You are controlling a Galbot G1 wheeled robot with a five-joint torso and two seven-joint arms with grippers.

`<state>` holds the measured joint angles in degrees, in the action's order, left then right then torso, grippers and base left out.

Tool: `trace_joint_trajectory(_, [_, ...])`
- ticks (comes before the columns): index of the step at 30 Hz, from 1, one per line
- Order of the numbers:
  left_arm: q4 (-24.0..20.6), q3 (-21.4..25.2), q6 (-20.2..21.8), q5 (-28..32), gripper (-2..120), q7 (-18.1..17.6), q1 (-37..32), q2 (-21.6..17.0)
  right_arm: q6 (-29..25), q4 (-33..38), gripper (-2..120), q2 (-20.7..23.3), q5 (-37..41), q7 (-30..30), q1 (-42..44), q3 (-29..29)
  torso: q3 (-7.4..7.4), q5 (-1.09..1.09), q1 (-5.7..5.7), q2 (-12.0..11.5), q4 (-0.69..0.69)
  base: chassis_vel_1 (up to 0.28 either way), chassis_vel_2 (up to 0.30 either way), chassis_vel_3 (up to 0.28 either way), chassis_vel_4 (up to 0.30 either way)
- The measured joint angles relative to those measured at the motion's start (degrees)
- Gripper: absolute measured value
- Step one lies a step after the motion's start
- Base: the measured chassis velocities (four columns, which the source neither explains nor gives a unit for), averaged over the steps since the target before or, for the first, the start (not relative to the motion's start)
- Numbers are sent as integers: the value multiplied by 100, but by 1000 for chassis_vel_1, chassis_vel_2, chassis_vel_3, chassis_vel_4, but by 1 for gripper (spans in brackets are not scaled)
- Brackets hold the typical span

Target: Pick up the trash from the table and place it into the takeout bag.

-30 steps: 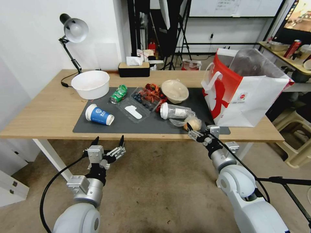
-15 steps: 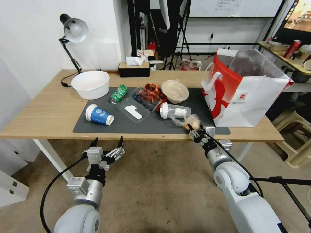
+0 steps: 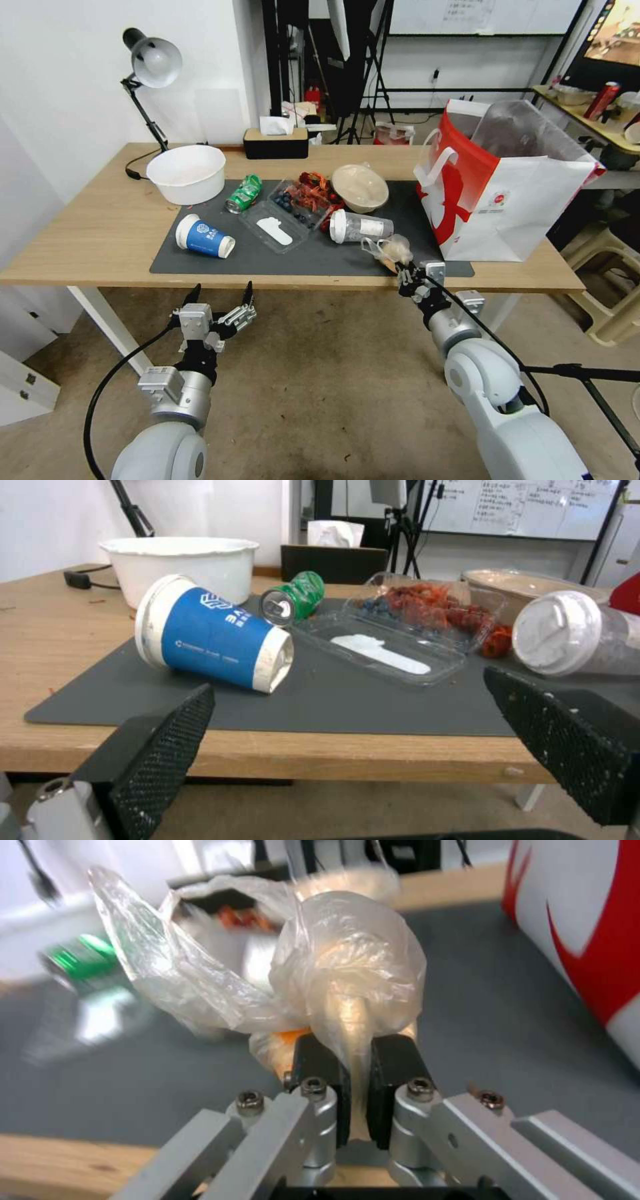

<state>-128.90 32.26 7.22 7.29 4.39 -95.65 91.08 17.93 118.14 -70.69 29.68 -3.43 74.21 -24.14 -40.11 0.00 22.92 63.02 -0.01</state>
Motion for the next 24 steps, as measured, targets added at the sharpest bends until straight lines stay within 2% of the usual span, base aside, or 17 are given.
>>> trace_joint_trajectory(6, [-1,9,-27,0,100,-4,-1,-24,-458,785,3,275,1151,462,-80,-474,0,0,0,0,0,0,0,0,0])
trace_joint_trajectory(11, [-5,0,-56,0,100,-3,-20,-23,-626,1054,3,578,1782,190,-593,-716,0,0,0,0,1,0,0,0,0])
trace_joint_trajectory(17, [-6,-48,-126,-67,100,13,-64,26,-612,612,3,1117,2233,-809,-1681,-931,0,2,0,0,1,0,0,0,0])
trace_joint_trajectory(18, [-5,-61,-149,-87,100,21,-81,41,-510,408,3,1233,2304,-1154,-1956,-948,-1,1,0,0,1,0,0,0,0])
trace_joint_trajectory(19, [-5,-61,-149,-87,100,21,-81,41,-510,408,3,1233,2304,-1154,-1956,-948,-1,1,0,0,1,0,0,0,0])
trace_joint_trajectory(21, [5,-79,-189,-118,100,31,-104,62,-278,133,3,1361,2392,-1728,-2348,-954,0,1,0,0,1,0,0,0,0])
trace_joint_trajectory(22, [5,-79,-189,-118,100,31,-104,62,-278,133,3,1361,2392,-1728,-2348,-954,0,1,0,0,1,0,0,0,0])
trace_joint_trajectory(24, [14,-91,-218,-141,100,40,-116,80,2,-48,3,1422,2460,-2174,-2642,-945,-1,0,0,0,1,0,0,0,0])
